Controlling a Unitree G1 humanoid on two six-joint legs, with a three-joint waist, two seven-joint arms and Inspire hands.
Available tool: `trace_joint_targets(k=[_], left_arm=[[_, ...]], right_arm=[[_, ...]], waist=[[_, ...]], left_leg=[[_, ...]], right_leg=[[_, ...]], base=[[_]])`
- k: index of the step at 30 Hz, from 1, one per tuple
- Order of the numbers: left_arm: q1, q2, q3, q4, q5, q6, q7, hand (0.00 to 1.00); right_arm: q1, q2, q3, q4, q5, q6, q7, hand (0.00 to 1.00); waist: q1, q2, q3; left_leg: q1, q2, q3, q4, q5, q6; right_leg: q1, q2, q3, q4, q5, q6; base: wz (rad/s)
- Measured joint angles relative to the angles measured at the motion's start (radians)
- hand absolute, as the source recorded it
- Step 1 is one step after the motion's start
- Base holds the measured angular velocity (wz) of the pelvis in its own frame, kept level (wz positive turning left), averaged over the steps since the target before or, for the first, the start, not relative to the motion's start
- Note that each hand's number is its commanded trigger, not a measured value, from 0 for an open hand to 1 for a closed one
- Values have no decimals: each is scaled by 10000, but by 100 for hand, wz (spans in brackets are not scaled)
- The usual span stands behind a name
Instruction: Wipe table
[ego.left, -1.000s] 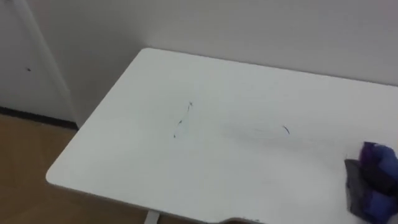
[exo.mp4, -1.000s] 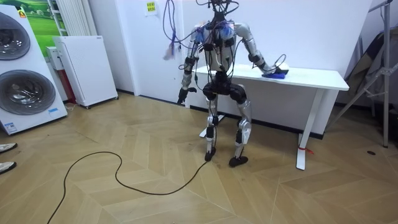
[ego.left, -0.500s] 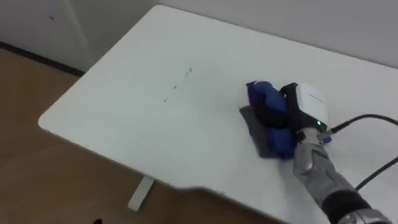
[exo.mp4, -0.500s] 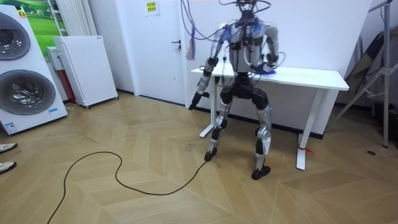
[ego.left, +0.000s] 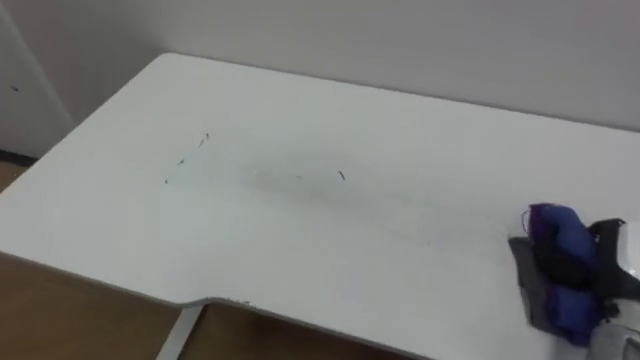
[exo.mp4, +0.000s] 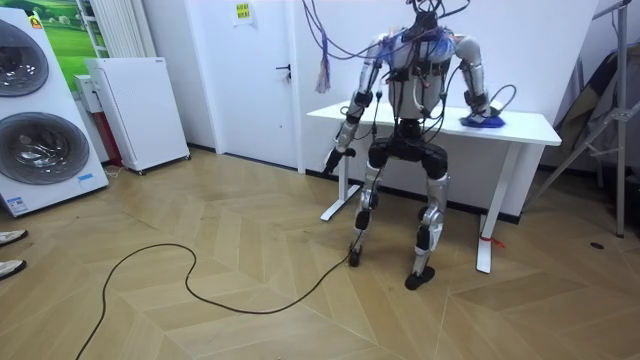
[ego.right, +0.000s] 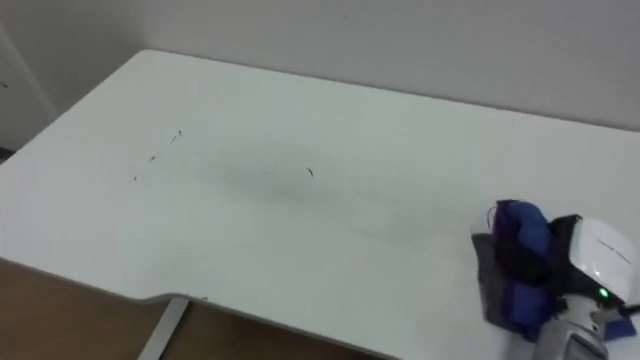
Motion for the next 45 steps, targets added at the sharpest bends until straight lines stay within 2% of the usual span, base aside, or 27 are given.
trace_joint_targets(k=[1, 2, 3, 5, 8, 10, 11, 12, 14, 16, 17, 18, 20, 22, 25, 28, 30, 32, 33, 34, 35, 36, 38, 42, 43, 44, 45], left_arm=[[37, -31, -3, 62, 6, 14, 0, 0], [-43, -49, -3, 67, 2, 121, -2, 0], [-42, -44, 15, 61, -62, 201, -2, 0], [-62, -46, -5, 43, -101, 389, -1, 0], [65, -30, 15, -255, -163, 677, -3, 0], [185, -27, 74, -474, -310, 761, -8, 0], [218, -16, 117, -607, -305, 752, -7, 0], [252, 22, 129, -633, -291, 708, -5, 0], [105, 31, 182, -622, -251, 616, -5, 0], [11, 54, 463, -618, -160, 439, 10, 0], [-93, 120, 629, -616, -59, 366, 17, 0], [-133, 148, 749, -619, -7, 284, 115, 0], [-157, 163, 758, -611, -15, 270, 226, 0], [-255, 169, 707, -594, -119, 277, 235, 0], [-349, 161, 494, -497, -296, 284, 248, 0], [-537, 64, 76, -228, -304, 278, 251, 0], [-777, 9, -173, 70, -289, 272, 181, 0], [-840, -72, -200, 85, -277, 287, 83, 0], [-860, -96, -220, -5, -272, 320, -13, 0], [-880, -96, -239, -13, -272, 340, -49, 0], [-816, -77, -262, -17, -273, 389, -96, 0], [-669, -38, -259, -95, -245, 456, -131, 0], [-256, 46, -170, -240, -265, 565, -235, 0], [139, 147, 38, -186, -283, 736, -474, 0], [179, 174, 43, -161, -288, 728, -492, 0], [322, 263, 48, -109, -286, 715, -520, 0], [328, 386, 66, -107, -278, 694, -520, 0]], right_arm=[[-203, 22, 221, -130, -133, 40, 96, 100], [-574, 264, 713, -364, -509, 54, 222, 100], [-797, 461, 1243, -605, -876, -79, 327, 100], [-987, 740, 1724, -749, -1179, -259, 365, 100], [-996, 774, 2120, -815, -1126, -406, 308, 100], [-885, 772, 2056, -611, -943, -634, 2, 100], [-660, 764, 1979, -476, -821, -791, -254, 100], [-423, 761, 1816, -167, -683, -996, -652, 100], [124, 739, 1223, 40, -639, -1182, -1177, 100], [714, 652, 604, 195, -589, -1203, -1621, 100], [1071, 547, 157, 257, -607, -1215, -1822, 100], [1263, 372, -189, 478, -601, -1249, -2029, 100], [1585, 49, -578, 719, -551, -1246, -2257, 100], [1620, -177, -659, 832, -182, -1141, -2308, 100], [1254, -110, -483, 975, 187, -868, -2139, 100], [376, 128, 34, 833, 118, -46, -1510, 100], [-757, 479, 911, 764, -379, 264, -755, 100], [-1668, 540, 1758, 630, -871, 275, -162, 100], [-2369, 535, 2151, 629, -970, 255, 156, 100], [-2685, 534, 2256, 630, -967, 246, 267, 100], [-3227, 531, 2376, 633, -936, 189, 479, 100], [-3617, 521, 2384, 629, -957, 60, 627, 100], [-3798, 329, 2379, 565, -944, -34, 618, 100], [-3137, -592, 2283, 1913, -207, -101, 499, 100], [-2882, -625, 1962, 2090, 282, -383, 346, 100], [-2314, -673, 1404, 2248, 585, -563, 50, 100], [-1897, -742, 842, 2410, 969, -688, -84, 100]], waist=[[195, 76, 31], [557, 216, -38], [675, 351, -13], [822, 424, -37], [850, 351, -49], [629, 209, -64], [351, 106, -67], [-112, -7, -74], [-661, -150, -47], [-825, -277, -148], [-932, -306, -200], [-1055, -358, -205], [-1148, -308, -245], [-1078, -255, -261], [-988, -212, -257], [-387, -123, -244], [98, -111, -228], [441, -100, -206], [596, -151, -108], [709, -122, -50], [981, -72, -8], [1152, -64, -19], [1156, -107, -27], [1110, -360, -53], [998, -382, -55], [633, -442, -84], [392, -476, -91]], left_leg=[[21, -246, -17, -110, -75, 106], [59, -439, -125, -286, -113, 203], [62, -481, -138, -478, -89, 230], [54, -590, -109, -805, 11, 287], [125, -685, -124, -918, 14, 308], [153, -746, -150, -958, 25, 329], [160, -793, -233, -941, 28, 341], [212, -889, -423, -937, 30, 354], [395, -972, -435, -939, -15, 483], [517, -1026, -393, -946, -92, 588], [541, -1029, -387, -946, -160, 617], [535, -1033, -385, -954, -211, 649], [534, -1031, -446, -947, -262, 718], [511, -1026, -498, -959, -285, 761], [435, -983, -693, -976, -264, 797], [314, -895, -832, -960, -255, 800], [27, -902, -1395, -944, -216, 754], [-245, -897, -1802, -958, -119, 669], [-354, -887, -2034, -997, -31, 604], [-379, -889, -2126, -1054, 23, 572], [-388, -900, -2288, -1197, 139, 513], [-407, -921, -2359, -1385, 295, 485], [-441, -973, -2485, -1530, 449, 458], [-379, -1097, -2684, -1692, 563, 468], [-351, -1109, -2737, -1700, 562, 469], [-343, -1169, -2875, -1699, 563, 470], [-330, -1203, -2837, -1696, 563, 471]], right_leg=[[-158, 46, 237, -20, 83, -25], [-454, 193, 608, -129, 285, -79], [-600, 243, 711, -247, 434, -108], [-707, 247, 830, -412, 577, -34], [-647, 183, 802, -453, 609, 13], [-624, 114, 779, -407, 599, 43], [-523, 63, 697, -413, 595, 50], [-253, -27, 485, -503, 567, 104], [97, -128, 447, -502, 572, 165], [325, -168, 438, -732, 599, 311], [550, -146, 267, -1040, 669, 436], [720, -114, 135, -1344, 775, 528], [926, -9, 109, -1773, 1041, 583], [892, 84, 108, -2026, 1305, 558], [867, 302, 75, -2318, 1623, 419], [552, 553, 38, -2395, 1880, 184], [202, 771, -108, -2386, 2013, -26], [18, 869, -304, -2393, 2001, -130], [-12, 897, -500, -2393, 1948, -219], [-9, 898, -605, -2407, 1915, -260], [-15, 922, -693, -2466, 1864, -302], [-52, 911, -737, -2484, 1800, -315], [-8, 856, -916, -2498, 1674, -262], [189, 748, -974, -2445, 1503, -147], [288, 747, -1051, -2463, 1502, -145], [501, 736, -1231, -2558, 1485, -119], [614, 715, -1196, -2599, 1450, -62]], base=[[-105], [-94], [-74], [-16], [3], [10], [41], [54], [52], [10], [-8], [-5], [-10], [-32], [-28], [-50], [-33], [20], [41], [49], [44], [44], [60], [45], [49], [60], [53]])
